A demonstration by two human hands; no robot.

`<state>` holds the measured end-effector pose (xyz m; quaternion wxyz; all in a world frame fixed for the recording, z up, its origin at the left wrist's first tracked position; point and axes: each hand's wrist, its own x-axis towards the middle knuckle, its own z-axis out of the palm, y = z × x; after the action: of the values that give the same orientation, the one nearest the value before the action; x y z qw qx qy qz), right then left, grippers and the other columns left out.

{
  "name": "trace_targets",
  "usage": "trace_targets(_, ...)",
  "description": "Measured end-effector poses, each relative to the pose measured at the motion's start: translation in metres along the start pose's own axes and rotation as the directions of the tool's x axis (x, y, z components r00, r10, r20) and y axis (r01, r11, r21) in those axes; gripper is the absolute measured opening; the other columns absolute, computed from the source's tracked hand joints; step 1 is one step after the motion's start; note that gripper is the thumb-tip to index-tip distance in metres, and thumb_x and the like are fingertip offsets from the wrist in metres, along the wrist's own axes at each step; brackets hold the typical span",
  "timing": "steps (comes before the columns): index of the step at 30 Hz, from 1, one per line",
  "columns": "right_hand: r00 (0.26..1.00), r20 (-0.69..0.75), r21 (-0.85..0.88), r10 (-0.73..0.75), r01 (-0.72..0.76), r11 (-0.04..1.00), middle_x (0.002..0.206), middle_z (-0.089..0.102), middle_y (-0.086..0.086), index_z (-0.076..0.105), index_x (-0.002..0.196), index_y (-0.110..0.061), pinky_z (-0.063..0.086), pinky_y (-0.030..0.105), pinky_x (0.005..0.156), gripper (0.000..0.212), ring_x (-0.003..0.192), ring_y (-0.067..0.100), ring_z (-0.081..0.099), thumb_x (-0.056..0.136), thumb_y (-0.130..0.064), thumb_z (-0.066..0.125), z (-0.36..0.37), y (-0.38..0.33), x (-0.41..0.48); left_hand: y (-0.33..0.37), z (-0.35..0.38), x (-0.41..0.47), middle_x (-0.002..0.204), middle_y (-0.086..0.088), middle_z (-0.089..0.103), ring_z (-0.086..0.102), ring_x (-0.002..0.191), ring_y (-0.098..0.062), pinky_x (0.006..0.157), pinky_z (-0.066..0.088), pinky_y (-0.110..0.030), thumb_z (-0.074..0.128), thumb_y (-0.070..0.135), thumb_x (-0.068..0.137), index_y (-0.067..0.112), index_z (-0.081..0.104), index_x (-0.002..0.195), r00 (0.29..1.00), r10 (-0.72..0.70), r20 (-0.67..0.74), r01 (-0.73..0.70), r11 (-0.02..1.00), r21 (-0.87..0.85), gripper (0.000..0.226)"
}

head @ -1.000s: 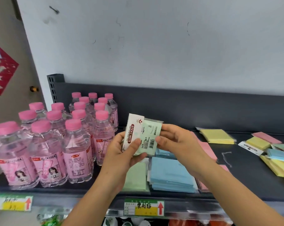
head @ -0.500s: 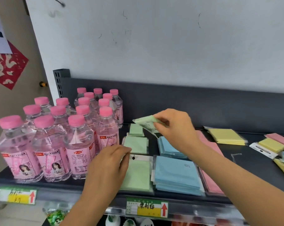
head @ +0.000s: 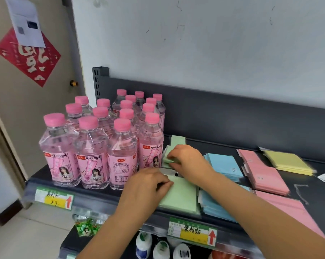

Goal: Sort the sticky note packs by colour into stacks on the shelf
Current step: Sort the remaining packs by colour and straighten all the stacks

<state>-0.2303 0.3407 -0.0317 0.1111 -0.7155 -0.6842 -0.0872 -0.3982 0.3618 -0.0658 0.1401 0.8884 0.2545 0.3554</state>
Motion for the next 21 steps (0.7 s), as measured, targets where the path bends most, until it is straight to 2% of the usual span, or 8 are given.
trace_targets(5,0.997,0.053,0.125,0.049,-0.055,0.991,0.116,0.063,0.001,0.067,0.111,-0.015,0.044,0.032,0.091,0.024,0.106,0.022,0.058,0.090,-0.014,0.055,-0.002,-0.001,-0.003,-0.002,0.000,-0.002,0.086,0.010,0.070,0.061,0.081,-0.010,0.075,0.050,-0.031,0.067,0.033,0.083,0.022,0.076,0.086,1.000,-0.025,0.011,0.026,0.999,-0.029,0.014)
trace_targets(11,0.987,0.067,0.245,0.144,-0.156,0.957,0.111,0.069,0.003,0.070,0.103,-0.012,0.046,0.031,0.092,0.027,0.103,0.018,0.062,0.086,0.000,0.054,-0.009,-0.003,-0.007,-0.003,0.001,-0.004,0.088,0.011,0.067,0.058,0.085,-0.009,0.076,0.049,-0.029,0.067,0.030,0.084,0.021,0.075,0.089,0.999,-0.033,0.014,0.033,0.998,-0.045,0.013)
trace_targets(14,0.986,-0.009,0.292,0.168,-0.158,0.943,0.118,0.065,0.001,0.069,0.105,-0.013,0.041,0.028,0.097,0.022,0.110,0.016,0.057,0.087,-0.007,0.058,-0.015,-0.004,-0.015,0.000,-0.001,-0.004,0.084,0.009,0.068,0.060,0.081,-0.012,0.070,0.051,-0.030,0.069,0.025,0.082,0.018,0.075,0.085,1.000,-0.010,-0.009,0.010,1.000,-0.016,0.010)
trace_targets(17,0.974,-0.103,0.331,0.201,-0.157,0.931,0.119,0.064,0.000,0.069,0.105,-0.014,0.039,0.021,0.090,0.020,0.103,0.014,0.057,0.088,-0.011,0.059,-0.027,-0.003,-0.030,0.005,-0.005,-0.004,0.081,0.006,0.070,0.063,0.076,-0.017,0.063,0.053,-0.030,0.072,0.021,0.079,0.016,0.074,0.082,0.996,0.041,-0.079,-0.038,0.999,0.030,0.006)
trace_targets(21,0.956,-0.147,0.292,0.254,-0.204,0.935,0.115,0.066,0.004,0.069,0.106,-0.012,0.041,0.024,0.094,0.023,0.105,0.019,0.059,0.087,-0.007,0.057,-0.038,0.005,-0.060,0.019,0.000,-0.002,0.081,0.005,0.070,0.063,0.077,-0.019,0.057,0.050,-0.029,0.068,0.026,0.084,0.019,0.073,0.082,0.989,0.079,-0.126,-0.071,0.995,0.063,0.008)
